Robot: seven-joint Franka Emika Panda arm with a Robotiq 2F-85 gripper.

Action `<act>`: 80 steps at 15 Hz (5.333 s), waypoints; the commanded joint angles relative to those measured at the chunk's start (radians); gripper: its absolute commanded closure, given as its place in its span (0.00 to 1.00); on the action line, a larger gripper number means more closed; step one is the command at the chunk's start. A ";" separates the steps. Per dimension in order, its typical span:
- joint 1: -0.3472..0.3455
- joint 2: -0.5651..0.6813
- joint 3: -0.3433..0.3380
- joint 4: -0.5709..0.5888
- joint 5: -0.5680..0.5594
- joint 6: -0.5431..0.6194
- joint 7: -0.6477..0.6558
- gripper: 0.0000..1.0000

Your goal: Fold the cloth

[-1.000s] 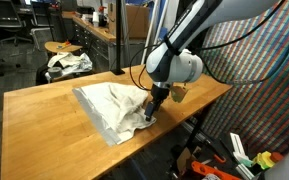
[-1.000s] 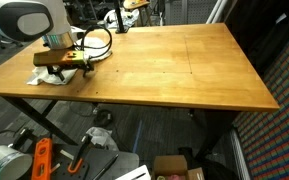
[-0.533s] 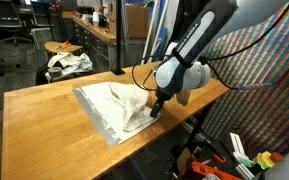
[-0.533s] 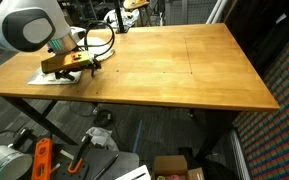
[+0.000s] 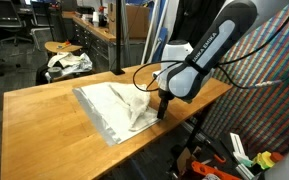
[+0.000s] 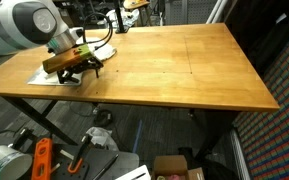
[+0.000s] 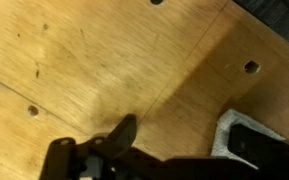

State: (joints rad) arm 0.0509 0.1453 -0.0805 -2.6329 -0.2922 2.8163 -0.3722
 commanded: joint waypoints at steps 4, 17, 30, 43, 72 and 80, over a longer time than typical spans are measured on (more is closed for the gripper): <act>-0.068 -0.137 0.080 -0.001 0.177 -0.049 -0.067 0.00; 0.049 -0.379 0.104 0.016 0.396 -0.419 0.115 0.00; 0.063 -0.354 0.117 0.153 0.339 -0.614 0.079 0.00; -0.071 0.143 0.072 0.720 0.322 -0.757 -0.037 0.00; -0.172 0.486 0.143 1.008 0.463 -0.736 0.125 0.89; -0.082 0.330 0.136 0.946 0.413 -0.760 0.254 0.89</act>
State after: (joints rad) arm -0.0645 0.5700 0.0687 -1.6343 0.1394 2.0563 -0.1789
